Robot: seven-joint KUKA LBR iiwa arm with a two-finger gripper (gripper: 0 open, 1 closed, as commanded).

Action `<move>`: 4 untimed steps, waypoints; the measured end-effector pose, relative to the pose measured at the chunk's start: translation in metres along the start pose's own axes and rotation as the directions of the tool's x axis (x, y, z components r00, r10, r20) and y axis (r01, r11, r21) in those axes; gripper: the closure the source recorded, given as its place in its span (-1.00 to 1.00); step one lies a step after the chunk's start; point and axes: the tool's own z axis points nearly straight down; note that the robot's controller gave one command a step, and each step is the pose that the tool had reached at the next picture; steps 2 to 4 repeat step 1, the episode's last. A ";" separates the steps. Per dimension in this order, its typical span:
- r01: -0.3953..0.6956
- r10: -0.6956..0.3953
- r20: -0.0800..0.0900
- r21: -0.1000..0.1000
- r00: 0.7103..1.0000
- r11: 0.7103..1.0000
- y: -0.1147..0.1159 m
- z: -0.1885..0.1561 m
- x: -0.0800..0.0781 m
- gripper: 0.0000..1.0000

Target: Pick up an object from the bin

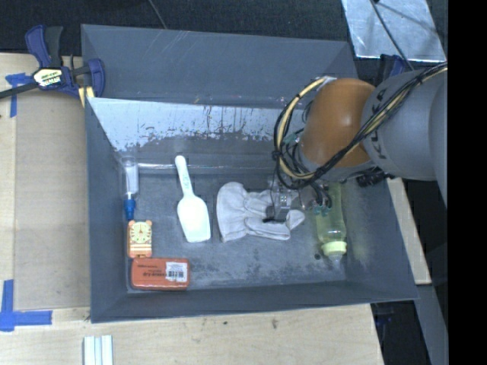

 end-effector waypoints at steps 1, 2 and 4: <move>0.058 -0.058 0.000 0.001 0.998 0.998 -0.001 -0.145 -0.001 1.00; 0.058 -0.058 0.000 0.001 0.998 0.998 -0.001 -0.145 -0.001 1.00; 0.058 -0.058 0.000 0.001 0.998 0.998 -0.001 -0.145 -0.001 1.00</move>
Offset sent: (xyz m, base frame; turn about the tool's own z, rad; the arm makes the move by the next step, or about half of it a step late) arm 0.0000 0.0000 0.0000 0.0000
